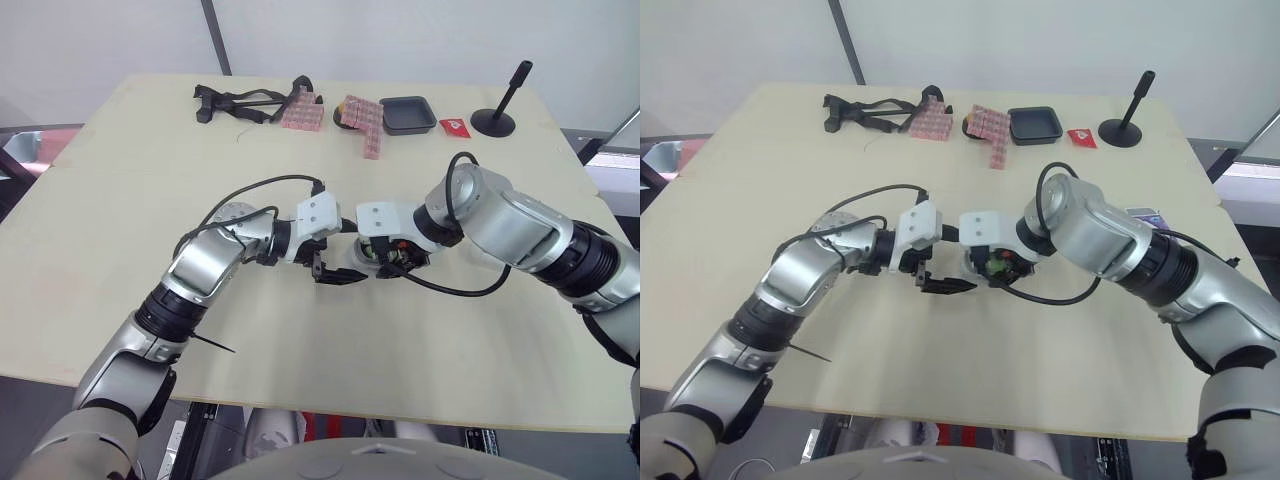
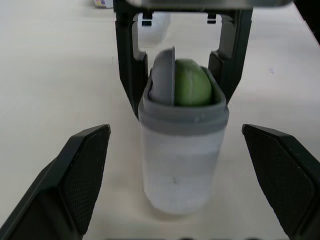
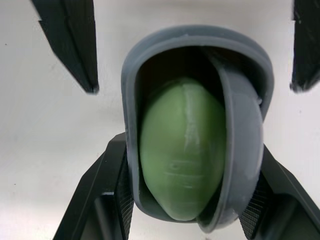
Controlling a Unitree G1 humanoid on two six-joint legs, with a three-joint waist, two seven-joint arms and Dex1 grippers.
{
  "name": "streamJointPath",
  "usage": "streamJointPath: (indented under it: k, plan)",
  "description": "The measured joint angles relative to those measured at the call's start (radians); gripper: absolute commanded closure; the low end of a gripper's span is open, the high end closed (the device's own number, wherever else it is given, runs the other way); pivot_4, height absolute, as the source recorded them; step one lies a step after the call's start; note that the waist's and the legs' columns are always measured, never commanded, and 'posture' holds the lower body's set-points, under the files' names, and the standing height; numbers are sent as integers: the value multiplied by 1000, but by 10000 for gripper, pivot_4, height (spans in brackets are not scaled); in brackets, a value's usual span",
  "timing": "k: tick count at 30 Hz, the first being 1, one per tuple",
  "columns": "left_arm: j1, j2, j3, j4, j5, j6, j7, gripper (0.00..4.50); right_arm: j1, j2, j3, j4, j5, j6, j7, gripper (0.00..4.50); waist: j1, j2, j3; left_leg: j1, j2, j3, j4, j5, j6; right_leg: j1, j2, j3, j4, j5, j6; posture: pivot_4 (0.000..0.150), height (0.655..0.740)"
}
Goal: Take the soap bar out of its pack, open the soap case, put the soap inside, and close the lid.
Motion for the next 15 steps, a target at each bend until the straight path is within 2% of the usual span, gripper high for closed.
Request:
streamJointPath:
  k: [15]
  plan:
    - [24,-34,-6,41,30,-61,18,64,1,3,0,-2,-16,6,12,24450,-3,0,0,1,0,0,2,0,0,-1,0,2,4,0,0,1500,7400]
